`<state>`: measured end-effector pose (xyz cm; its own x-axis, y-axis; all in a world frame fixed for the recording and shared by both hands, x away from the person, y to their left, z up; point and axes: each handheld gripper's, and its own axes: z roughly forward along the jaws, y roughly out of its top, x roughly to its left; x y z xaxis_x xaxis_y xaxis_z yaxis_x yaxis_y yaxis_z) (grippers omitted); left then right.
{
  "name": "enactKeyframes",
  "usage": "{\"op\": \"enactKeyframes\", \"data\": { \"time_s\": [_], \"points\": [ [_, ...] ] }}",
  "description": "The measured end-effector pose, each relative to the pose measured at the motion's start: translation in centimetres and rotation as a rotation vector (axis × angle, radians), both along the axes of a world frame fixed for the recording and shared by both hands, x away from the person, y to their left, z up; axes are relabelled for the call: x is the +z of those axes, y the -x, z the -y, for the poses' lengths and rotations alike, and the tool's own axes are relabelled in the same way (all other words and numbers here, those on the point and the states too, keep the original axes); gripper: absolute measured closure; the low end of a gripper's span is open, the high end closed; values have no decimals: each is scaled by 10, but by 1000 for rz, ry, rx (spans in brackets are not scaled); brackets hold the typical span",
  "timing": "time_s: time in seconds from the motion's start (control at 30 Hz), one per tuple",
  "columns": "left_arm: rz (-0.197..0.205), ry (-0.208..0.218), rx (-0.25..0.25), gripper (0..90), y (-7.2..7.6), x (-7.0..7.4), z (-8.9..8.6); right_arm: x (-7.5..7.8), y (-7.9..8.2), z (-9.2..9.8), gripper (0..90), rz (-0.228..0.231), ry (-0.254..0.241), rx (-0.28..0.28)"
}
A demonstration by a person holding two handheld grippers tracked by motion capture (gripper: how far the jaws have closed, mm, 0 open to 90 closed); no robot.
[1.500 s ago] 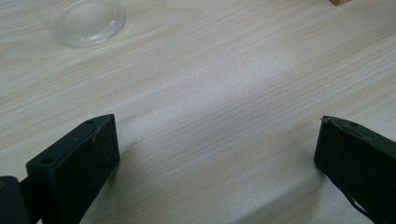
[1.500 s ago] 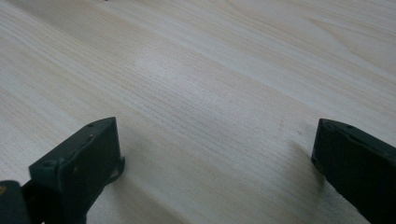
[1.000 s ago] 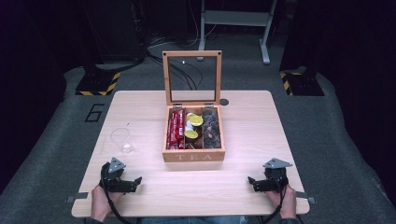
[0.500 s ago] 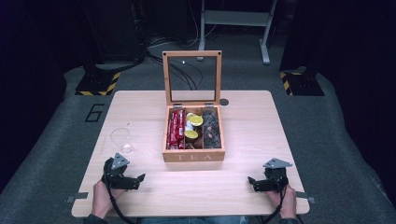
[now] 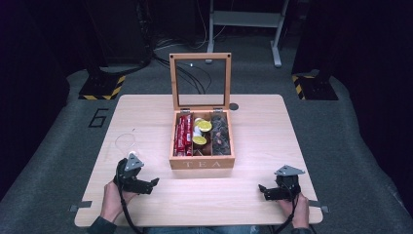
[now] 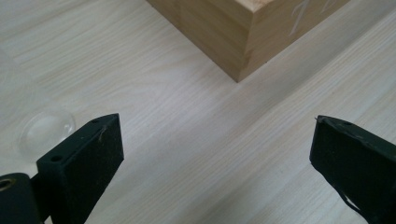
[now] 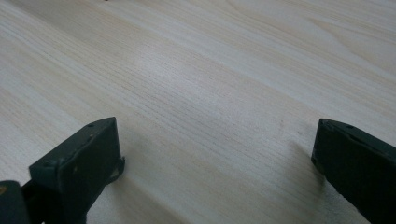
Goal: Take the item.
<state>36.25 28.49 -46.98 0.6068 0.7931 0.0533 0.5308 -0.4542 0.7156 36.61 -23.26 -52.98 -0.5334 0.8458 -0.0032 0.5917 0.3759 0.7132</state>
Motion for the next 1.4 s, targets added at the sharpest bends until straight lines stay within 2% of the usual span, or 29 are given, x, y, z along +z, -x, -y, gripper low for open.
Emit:
{"op": "enactKeyframes", "data": {
  "time_s": [0.07, 0.4, 0.6, 0.63, 0.73, 0.9, 0.97, 1.2, 1.3, 1.4],
  "points": [
    [-4, -9, -18, 28, -2, 4, 3, 0, 0, 0, 6, 0, 0, 0],
    [-10, 1, -57, 31, -13, 13, 16, 0, 0, 0, 6, 0, 0, 0],
    [-9, -19, -96, 32, -22, 23, 26, 0, 0, 0, 6, 0, 0, 0],
    [3, -13, -97, 31, -24, 24, 29, 0, 0, 0, 6, 0, 0, 0],
    [-7, -21, -119, 35, -28, 29, 35, 0, 0, 0, 6, 0, 0, 0],
    [-10, -4, -144, 42, -36, 36, 45, 0, 0, 0, 6, 0, 0, 0],
    [1, -5, -144, 42, -39, 38, 49, 0, 0, 0, 6, 0, 0, 0],
    [-5, -15, -177, 40, -51, 48, 63, 0, 0, 0, 6, 0, 0, 0],
    [4, -8, -186, 38, -57, 52, 69, 0, 0, 0, 6, 0, 0, 0],
    [-6, 0, -201, 37, -61, 55, 75, 0, 0, 0, 6, -2, -1, -1]
  ]
}}
